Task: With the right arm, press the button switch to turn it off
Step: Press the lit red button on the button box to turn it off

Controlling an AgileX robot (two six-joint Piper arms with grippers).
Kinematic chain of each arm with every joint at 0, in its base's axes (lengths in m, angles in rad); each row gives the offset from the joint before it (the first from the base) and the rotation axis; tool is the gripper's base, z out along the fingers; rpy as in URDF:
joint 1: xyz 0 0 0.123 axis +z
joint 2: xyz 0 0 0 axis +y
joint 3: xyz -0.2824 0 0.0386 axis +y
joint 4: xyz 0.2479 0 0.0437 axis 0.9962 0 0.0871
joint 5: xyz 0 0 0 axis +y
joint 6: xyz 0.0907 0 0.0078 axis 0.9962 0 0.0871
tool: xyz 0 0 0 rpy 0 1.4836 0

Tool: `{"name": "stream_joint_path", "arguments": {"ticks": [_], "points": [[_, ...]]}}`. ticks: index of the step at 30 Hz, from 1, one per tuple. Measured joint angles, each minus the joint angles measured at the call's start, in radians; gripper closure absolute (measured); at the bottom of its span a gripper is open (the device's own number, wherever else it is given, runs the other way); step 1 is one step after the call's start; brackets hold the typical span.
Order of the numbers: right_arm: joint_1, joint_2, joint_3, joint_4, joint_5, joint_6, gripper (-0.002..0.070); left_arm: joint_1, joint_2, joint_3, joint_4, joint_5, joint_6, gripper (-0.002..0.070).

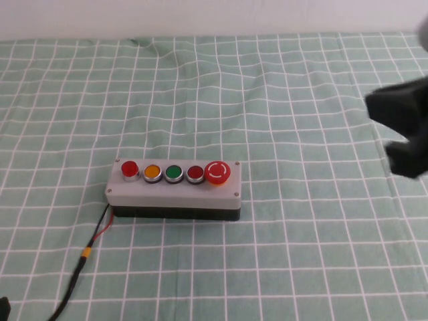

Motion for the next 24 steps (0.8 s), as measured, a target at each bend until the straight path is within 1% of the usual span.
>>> {"name": "stream_joint_path", "arguments": {"ticks": [4, 8, 11, 15, 17, 20, 24], "points": [[0.0, -0.203, 0.133, -0.021, -0.004, 0.052, 0.0688, 0.0, 0.0, 0.0, 0.0, 0.0, 0.0, 0.0678], [0.0, -0.42, 0.251, -0.101, -0.006, 0.159, 0.0688, 0.0, 0.0, 0.0, 0.0, 0.0, 0.0, 0.0678], [0.0, -0.58, 0.347, -0.214, -0.003, 0.264, 0.0688, 0.0, 0.0, 0.0, 0.0, 0.0, 0.0, 0.0678], [0.0, -0.76, 0.49, -0.407, 0.058, 0.442, 0.0688, 0.0, 0.0, 0.0, 0.0, 0.0, 0.0, 0.0678], [0.0, -0.826, 0.55, -0.461, 0.076, 0.511, 0.0688, 0.0, 0.0, 0.0, 0.0, 0.0, 0.0, 0.0678], [0.0, -0.912, 0.633, -0.479, 0.058, 0.573, 0.0688, 0.0, 0.0, 0.0, 0.0, 0.0, 0.0, 0.0678], [0.0, -0.98, 0.732, -0.485, -0.025, 0.587, 0.0689, 0.0, 0.0, 0.0, 0.0, 0.0, 0.0, 0.0678]]}}
